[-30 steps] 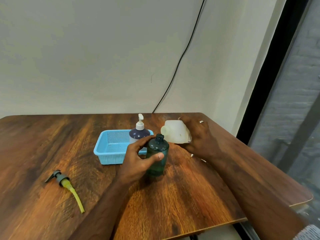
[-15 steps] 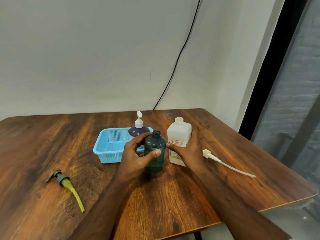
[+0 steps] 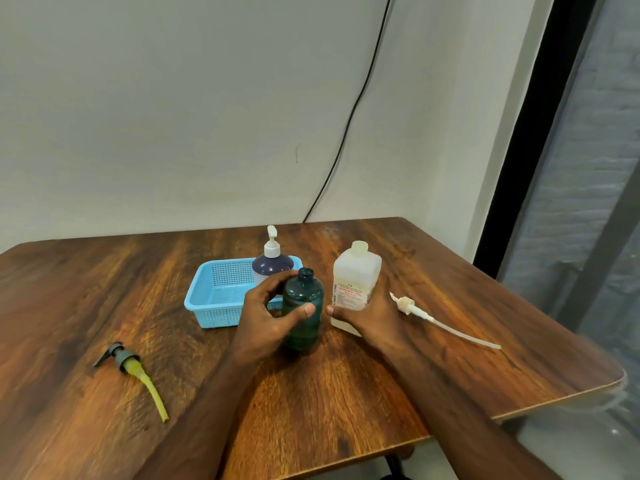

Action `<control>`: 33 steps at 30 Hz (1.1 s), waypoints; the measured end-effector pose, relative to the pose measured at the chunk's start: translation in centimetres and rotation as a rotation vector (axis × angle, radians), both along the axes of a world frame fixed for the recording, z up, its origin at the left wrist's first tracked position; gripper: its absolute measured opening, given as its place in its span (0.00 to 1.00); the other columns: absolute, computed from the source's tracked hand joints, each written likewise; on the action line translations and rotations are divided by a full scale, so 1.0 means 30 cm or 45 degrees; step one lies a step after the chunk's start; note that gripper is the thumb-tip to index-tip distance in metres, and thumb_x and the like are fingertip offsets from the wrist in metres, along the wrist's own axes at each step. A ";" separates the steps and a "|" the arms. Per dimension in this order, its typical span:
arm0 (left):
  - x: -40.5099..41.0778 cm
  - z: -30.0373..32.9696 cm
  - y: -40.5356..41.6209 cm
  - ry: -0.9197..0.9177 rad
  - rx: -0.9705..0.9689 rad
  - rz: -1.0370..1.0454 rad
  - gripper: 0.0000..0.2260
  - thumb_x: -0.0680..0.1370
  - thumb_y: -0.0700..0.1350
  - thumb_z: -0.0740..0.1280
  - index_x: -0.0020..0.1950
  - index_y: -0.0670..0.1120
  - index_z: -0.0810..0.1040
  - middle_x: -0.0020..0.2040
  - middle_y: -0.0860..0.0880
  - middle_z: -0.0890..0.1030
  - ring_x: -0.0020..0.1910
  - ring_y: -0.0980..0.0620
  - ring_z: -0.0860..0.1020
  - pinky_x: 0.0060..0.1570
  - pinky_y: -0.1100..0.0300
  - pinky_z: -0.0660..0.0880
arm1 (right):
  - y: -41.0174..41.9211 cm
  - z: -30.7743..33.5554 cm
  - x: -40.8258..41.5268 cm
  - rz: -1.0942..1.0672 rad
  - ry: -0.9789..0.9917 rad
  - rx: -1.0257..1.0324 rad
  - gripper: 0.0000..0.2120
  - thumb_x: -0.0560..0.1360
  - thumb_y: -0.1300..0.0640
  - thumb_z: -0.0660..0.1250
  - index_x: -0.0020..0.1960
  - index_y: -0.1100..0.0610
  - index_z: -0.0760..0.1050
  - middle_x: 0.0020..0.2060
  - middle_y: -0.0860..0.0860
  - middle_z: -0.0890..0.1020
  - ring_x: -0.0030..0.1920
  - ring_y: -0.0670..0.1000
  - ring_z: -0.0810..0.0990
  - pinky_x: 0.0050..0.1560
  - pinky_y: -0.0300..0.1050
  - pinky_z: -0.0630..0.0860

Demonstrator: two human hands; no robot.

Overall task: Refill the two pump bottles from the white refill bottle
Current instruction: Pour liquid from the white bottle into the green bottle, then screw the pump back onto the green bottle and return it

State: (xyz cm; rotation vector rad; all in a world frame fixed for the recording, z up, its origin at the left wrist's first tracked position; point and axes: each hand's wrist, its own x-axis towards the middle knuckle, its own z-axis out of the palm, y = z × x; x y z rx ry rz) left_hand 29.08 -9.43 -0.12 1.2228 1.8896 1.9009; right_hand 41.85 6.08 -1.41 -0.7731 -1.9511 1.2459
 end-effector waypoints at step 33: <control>-0.183 0.023 -0.903 0.155 0.168 0.579 0.25 0.69 0.50 0.76 0.63 0.43 0.79 0.58 0.45 0.83 0.60 0.46 0.80 0.58 0.52 0.78 | -0.747 -0.003 -0.498 0.615 -0.300 0.725 0.17 0.76 0.51 0.69 0.62 0.57 0.78 0.57 0.54 0.82 0.57 0.54 0.79 0.56 0.45 0.74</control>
